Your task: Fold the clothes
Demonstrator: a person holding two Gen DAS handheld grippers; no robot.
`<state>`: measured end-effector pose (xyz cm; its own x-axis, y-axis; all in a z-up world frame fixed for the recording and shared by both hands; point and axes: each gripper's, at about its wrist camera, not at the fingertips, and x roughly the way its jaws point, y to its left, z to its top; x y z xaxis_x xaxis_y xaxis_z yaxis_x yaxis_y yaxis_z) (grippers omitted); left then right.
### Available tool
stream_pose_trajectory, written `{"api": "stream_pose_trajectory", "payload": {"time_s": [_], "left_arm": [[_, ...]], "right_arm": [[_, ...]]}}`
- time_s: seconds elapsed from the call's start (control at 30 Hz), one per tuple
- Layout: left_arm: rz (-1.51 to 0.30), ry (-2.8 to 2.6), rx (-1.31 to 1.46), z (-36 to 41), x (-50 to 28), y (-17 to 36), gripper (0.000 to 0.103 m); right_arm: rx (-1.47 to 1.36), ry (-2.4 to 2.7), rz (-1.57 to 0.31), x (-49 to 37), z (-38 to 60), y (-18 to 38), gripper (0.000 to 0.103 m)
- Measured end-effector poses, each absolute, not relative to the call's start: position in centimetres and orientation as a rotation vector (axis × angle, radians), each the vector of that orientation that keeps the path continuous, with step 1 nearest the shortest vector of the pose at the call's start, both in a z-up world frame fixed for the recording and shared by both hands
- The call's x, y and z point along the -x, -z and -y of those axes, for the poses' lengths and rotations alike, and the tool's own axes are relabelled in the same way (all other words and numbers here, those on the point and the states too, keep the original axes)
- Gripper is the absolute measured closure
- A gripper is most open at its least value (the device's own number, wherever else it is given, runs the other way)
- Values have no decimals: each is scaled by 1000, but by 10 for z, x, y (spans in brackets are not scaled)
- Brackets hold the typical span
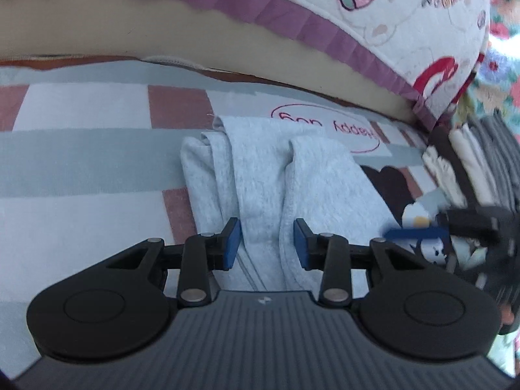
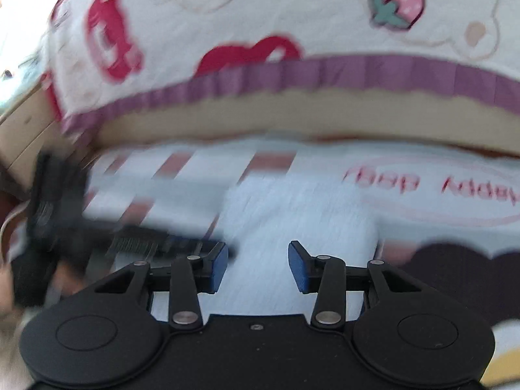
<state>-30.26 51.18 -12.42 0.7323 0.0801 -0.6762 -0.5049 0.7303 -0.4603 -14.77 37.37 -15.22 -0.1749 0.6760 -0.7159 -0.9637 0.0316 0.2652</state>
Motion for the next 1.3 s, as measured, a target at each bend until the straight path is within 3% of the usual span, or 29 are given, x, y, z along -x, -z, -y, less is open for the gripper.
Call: {"api": "stream_pose_trajectory", "payload": {"time_s": [0.23,0.27,0.47,0.6,0.63,0.67,0.7,0.77,1.03,1.17,1.2,1.27,1.3], "left_arm": [[-718,-354,658,-511,303,122,66],[-721,-360,660,-512,304,122,58],[-733,-395,583,-509,308,114,52],[-728,-395,678,-519,313,119,51],[-737,-403,726,-522,315,122,51],[-739,-411,770,-525,317,125,50],[-749,-429,799,-528,320,127,54],[-778,-480,748,-528,325,127,68],[-551,-356,977,-544,350,129,57],[-488,-288,848,-531,336,113,48],[-516,-283,797,-526,329,111,46],[-599,-316,725,-518,317,115,46],[-635,-334,712,-517,314,120,46]], "right_arm": [[727,-1558,-814,200,-316,175,55],[748,-1551,-792,206,-311,176,55],[820,-1544,-826,212,-313,171,48],[574,-1664,-924,194,-317,145,50],[488,-1693,-939,190,-318,140,57],[461,-1713,-944,190,-323,141,77],[499,-1709,-941,195,-331,146,83],[590,-1687,-931,209,-344,164,81],[565,-1768,-1126,226,-350,196,80],[479,-1808,-1180,213,-344,184,79],[413,-1811,-1170,204,-342,176,76],[279,-1786,-1150,180,-340,160,57],[225,-1739,-1131,163,-341,153,54]]}}
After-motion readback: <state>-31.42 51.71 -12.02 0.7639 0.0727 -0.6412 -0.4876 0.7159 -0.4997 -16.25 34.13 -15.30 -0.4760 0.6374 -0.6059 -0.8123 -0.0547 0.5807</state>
